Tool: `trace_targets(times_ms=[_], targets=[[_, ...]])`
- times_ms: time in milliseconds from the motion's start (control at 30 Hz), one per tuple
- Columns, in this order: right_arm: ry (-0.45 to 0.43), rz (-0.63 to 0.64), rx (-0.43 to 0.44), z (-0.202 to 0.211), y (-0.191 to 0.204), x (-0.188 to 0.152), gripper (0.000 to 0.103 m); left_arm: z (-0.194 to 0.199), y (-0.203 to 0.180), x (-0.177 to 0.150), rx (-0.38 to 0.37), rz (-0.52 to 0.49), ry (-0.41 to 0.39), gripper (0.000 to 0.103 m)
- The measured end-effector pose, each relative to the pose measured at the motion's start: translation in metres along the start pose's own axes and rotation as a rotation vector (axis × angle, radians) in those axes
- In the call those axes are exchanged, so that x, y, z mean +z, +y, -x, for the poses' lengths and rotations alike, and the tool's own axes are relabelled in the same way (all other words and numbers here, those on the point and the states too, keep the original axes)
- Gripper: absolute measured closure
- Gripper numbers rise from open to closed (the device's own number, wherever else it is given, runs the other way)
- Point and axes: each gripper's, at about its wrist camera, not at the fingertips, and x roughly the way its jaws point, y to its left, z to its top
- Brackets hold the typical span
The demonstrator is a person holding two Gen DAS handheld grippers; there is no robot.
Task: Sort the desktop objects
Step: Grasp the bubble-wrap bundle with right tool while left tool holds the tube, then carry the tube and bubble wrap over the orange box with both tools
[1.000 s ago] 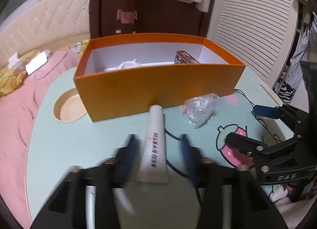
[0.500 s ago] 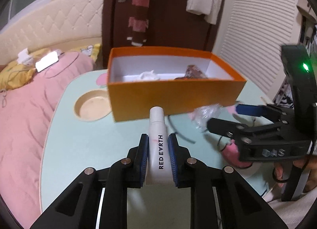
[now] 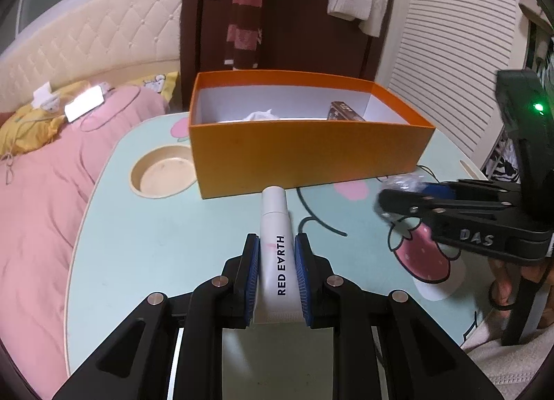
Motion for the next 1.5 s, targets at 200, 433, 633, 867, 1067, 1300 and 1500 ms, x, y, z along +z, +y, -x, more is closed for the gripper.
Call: trace_targets(times_ms=[200,433,633,867,1067,1300,1500], targets=[[-0.104,-0.073,-0.119,0.028,-0.021,-0.024,0.069,-0.001,-0.017,-0.002,-0.002,-0.058,0.001,0.084],[-0.069,-0.053,-0.122,0.021,-0.014,-0.029,0.069,-0.011,-0.018,-0.005,0.009,-0.062,0.041,0.084],[-0.054,-0.029,-0.125,0.019,-0.011,-0.03,0.069,-0.011,-0.02,-0.005,0.019,-0.081,0.036,0.084],[-0.057,-0.018,-0.125,0.018,-0.011,-0.031,0.069,-0.012,-0.018,-0.005,0.009,-0.068,0.034,0.084],[-0.056,-0.015,-0.126,0.018,-0.01,-0.03,0.069,-0.013,-0.019,-0.005,0.009,-0.067,0.034,0.084],[-0.056,-0.013,-0.127,0.017,-0.01,-0.03,0.069,-0.013,-0.02,-0.006,0.009,-0.064,0.033,0.084],[-0.057,-0.016,-0.124,0.018,-0.01,-0.031,0.069,-0.012,-0.021,-0.007,0.011,-0.063,0.033,0.084]])
